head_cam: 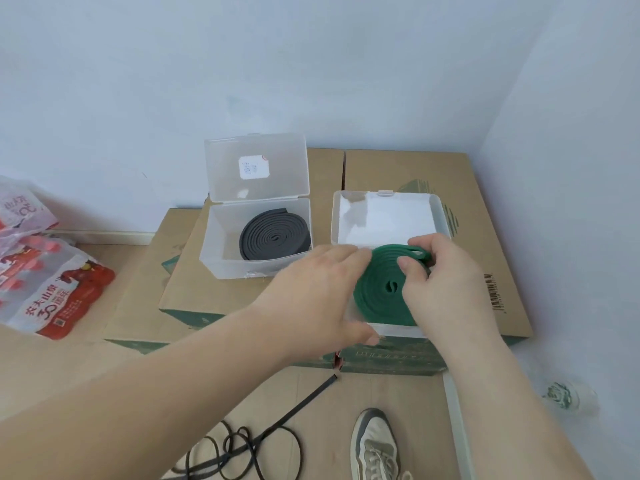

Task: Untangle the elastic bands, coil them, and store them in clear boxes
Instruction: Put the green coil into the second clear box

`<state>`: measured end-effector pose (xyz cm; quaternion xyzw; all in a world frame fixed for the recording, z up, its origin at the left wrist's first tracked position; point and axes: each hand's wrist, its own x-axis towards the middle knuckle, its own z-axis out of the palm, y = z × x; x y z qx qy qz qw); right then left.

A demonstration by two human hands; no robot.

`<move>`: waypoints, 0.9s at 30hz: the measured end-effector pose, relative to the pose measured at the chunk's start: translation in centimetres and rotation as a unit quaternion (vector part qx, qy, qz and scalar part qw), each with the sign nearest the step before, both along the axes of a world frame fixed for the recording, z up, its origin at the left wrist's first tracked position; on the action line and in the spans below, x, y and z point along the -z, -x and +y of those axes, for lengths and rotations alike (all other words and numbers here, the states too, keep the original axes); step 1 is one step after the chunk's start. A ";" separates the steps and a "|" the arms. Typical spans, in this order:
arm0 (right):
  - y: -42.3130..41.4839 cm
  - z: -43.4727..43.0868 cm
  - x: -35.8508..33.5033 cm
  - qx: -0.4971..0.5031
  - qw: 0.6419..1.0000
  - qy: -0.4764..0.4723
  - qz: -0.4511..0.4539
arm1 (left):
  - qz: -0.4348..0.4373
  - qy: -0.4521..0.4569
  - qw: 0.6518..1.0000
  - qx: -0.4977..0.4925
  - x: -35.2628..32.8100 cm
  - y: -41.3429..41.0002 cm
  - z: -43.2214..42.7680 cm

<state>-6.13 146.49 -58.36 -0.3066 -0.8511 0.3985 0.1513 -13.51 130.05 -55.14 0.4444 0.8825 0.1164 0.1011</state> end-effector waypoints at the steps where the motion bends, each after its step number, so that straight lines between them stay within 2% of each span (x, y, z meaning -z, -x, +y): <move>1: 0.0 0.0 0.0 0.005 1.000 -0.002 0.002 | -0.001 -0.008 1.000 0.011 0.4 -0.2 0.4; 4: -0.1 0.0 -0.1 0.010 1.000 -0.010 -0.001 | -0.056 -0.031 0.998 0.006 1.7 -0.6 1.1; 9: -0.4 0.9 0.2 0.008 0.997 -0.048 -0.055 | -0.068 -0.062 0.996 -0.018 2.7 -0.3 1.3; 13: -0.8 0.8 0.2 -0.006 0.995 -0.071 -0.074 | -0.049 -0.014 0.999 0.016 2.5 0.1 1.7; 19: -0.7 -0.1 0.3 -0.053 0.974 -0.163 -0.149 | -0.051 0.073 0.995 0.042 1.5 0.7 2.7; 21: -0.5 -0.2 0.4 -0.048 0.974 -0.149 -0.164 | -0.062 0.077 0.994 0.047 1.3 0.6 2.9; 23: -0.4 -0.4 0.2 -0.031 0.981 -0.099 -0.165 | -0.085 0.035 0.995 0.046 1.2 0.5 2.8; 27: -0.6 -0.4 -0.8 -0.043 0.982 -0.055 -0.173 | -0.067 0.027 0.996 0.049 2.2 0.6 3.0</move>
